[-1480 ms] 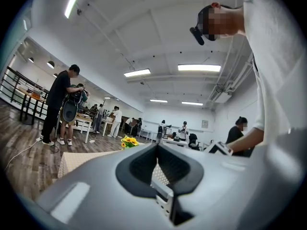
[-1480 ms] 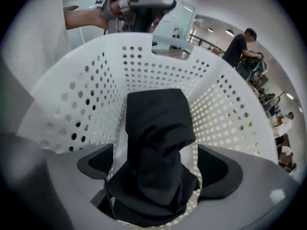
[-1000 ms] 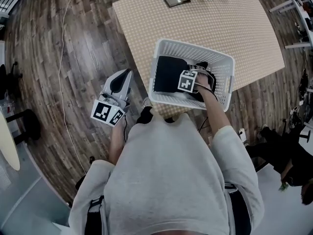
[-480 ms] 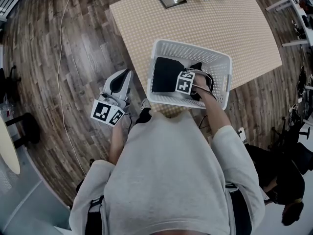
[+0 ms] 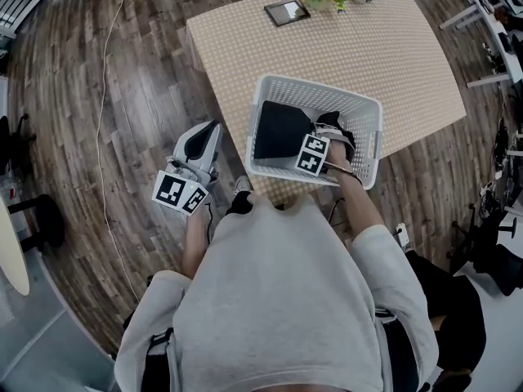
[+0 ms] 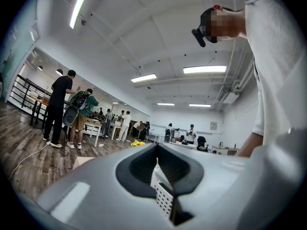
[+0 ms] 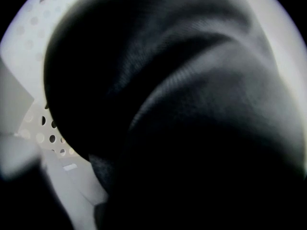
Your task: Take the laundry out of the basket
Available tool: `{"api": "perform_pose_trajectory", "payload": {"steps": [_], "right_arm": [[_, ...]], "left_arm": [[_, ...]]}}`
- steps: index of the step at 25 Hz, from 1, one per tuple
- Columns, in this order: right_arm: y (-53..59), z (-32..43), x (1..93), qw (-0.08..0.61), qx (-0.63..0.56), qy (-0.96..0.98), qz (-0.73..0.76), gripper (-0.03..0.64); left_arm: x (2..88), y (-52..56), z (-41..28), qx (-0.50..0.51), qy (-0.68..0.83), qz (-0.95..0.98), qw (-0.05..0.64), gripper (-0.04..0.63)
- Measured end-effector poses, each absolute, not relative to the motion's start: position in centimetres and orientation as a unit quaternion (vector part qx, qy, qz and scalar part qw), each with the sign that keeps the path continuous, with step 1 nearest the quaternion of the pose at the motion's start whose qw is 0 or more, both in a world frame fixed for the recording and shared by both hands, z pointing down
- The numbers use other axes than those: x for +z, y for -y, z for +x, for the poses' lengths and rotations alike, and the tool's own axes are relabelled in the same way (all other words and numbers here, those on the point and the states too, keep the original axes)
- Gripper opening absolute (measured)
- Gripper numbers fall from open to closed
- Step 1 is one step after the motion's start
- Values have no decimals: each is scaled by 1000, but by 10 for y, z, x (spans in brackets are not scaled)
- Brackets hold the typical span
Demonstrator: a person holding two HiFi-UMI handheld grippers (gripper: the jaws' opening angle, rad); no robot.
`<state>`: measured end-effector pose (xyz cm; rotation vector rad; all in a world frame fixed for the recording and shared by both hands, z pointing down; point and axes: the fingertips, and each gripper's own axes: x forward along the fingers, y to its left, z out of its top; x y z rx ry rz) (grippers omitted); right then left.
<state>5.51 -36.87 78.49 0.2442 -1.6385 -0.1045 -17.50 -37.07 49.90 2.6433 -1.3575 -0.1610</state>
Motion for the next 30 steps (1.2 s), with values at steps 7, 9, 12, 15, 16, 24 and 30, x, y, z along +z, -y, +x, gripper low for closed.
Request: {"api": "perform_pose_trajectory", "payload": {"steps": [7,9,12,15,16,24,30], "right_arm": [[413,61,672,619,-212,707,268,230],[416,64,643,606,-245,697,295,230],[420,72,615,587,-261,695,323,233],[421,78,604,571,-260,699,344,233],[423,79,602,563,-258,703,351,233],[412,77,567,367,-110,806,451,235],[394,103,473,11,73,873,483,235]], "left_arm": [[482,372,-158,-64,425,901,63,8],[476,370,-149,-69,417,904,57,8],[463,368,-132,-77,403,911,44,8],[450,366,-118,-83,392,916,25,8],[448,367,-116,-84,391,916,20,8],[445,347,-113,-72,405,911,15,8],[429,334,-90,-71,408,910,1,8]]}}
